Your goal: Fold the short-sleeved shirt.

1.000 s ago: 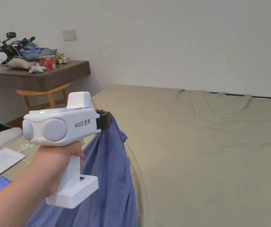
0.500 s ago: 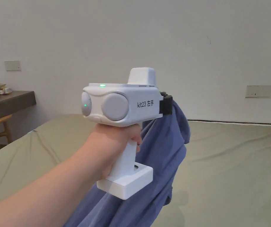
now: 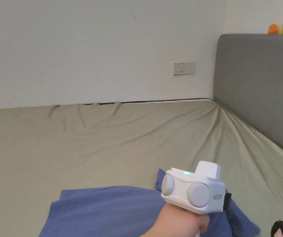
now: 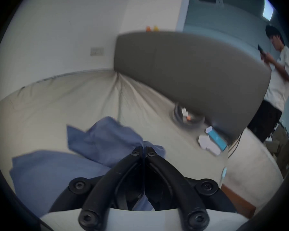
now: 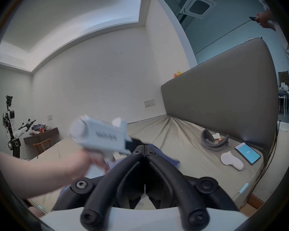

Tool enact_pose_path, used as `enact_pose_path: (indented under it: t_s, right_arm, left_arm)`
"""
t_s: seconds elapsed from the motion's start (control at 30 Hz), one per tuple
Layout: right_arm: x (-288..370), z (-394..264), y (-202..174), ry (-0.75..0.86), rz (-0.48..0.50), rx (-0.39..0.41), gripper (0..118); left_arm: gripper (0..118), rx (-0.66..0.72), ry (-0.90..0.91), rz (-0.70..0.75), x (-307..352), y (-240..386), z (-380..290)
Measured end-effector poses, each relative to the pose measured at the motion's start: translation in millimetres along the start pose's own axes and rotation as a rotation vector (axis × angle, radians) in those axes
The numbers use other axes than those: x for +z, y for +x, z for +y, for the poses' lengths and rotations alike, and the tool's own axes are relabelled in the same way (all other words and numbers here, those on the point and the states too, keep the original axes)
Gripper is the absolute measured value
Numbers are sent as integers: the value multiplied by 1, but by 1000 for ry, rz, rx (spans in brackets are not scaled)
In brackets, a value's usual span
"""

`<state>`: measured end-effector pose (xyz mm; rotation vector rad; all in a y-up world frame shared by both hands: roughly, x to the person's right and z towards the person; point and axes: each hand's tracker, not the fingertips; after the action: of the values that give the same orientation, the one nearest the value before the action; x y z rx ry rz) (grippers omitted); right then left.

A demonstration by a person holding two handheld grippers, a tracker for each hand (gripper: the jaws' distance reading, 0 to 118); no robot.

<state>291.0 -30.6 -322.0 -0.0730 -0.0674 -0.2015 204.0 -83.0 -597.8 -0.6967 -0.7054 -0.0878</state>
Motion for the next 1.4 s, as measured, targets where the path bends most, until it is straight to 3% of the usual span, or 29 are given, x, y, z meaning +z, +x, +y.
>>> enact_pose_path:
  t_s: [0.23,0.27,0.3,0.33,0.4,0.43,0.47,0.6,0.77,0.83,0.93,1.0,1.03,1.1,1.17,1.27,1.4]
  right_arm:
    - [5,-10,20,-51,-44,30,0]
    - [6,-12,21,-56,-47,33,0]
    - [6,-12,22,-64,-48,37,0]
    - [6,-13,22,-70,-48,44,0]
    - [6,-14,19,-71,-44,59,0]
    - [4,-13,17,-71,-38,71,0]
    - [3,-14,15,-74,-28,83,0]
    - [-1,-19,1,-88,7,123,0]
    - [-11,-27,-22,-124,63,159,0]
    - [-15,-30,-32,-137,89,161,0]
    - [-20,-34,-47,-158,109,170,0]
    - [-24,-38,-61,-162,114,258,0]
    - [-25,-40,-66,-156,114,271,0]
    - [-28,-42,-73,-163,120,254,0]
    - [-34,-47,-78,-206,137,209,0]
    - [-44,-54,-89,-216,136,250,0]
    - [-45,-54,-100,-218,172,268,0]
  left_arm:
    - [4,-39,-68,38,-46,14,-46]
    - [19,-36,-64,35,-45,14,-47]
    - [57,-19,-59,25,-43,11,-48]
    - [79,1,-33,44,-36,7,-47]
    - [97,35,70,74,-14,-5,-44]
    - [114,58,122,80,4,-15,-42]
    - [116,76,166,91,23,-24,-39]
    - [102,51,389,196,154,-73,-49]
    - [100,101,562,479,323,-132,-108]
    - [92,138,588,620,376,-148,-142]
    - [61,200,618,748,429,-163,-190]
    - [47,249,613,807,451,-169,-218]
    - [35,270,603,821,457,-170,-230]
    - [0,283,588,829,463,-171,-251]
    - [0,277,578,829,462,-173,-271]
    - [0,306,484,744,456,-179,-279]
    - [0,256,482,738,454,-176,-280]
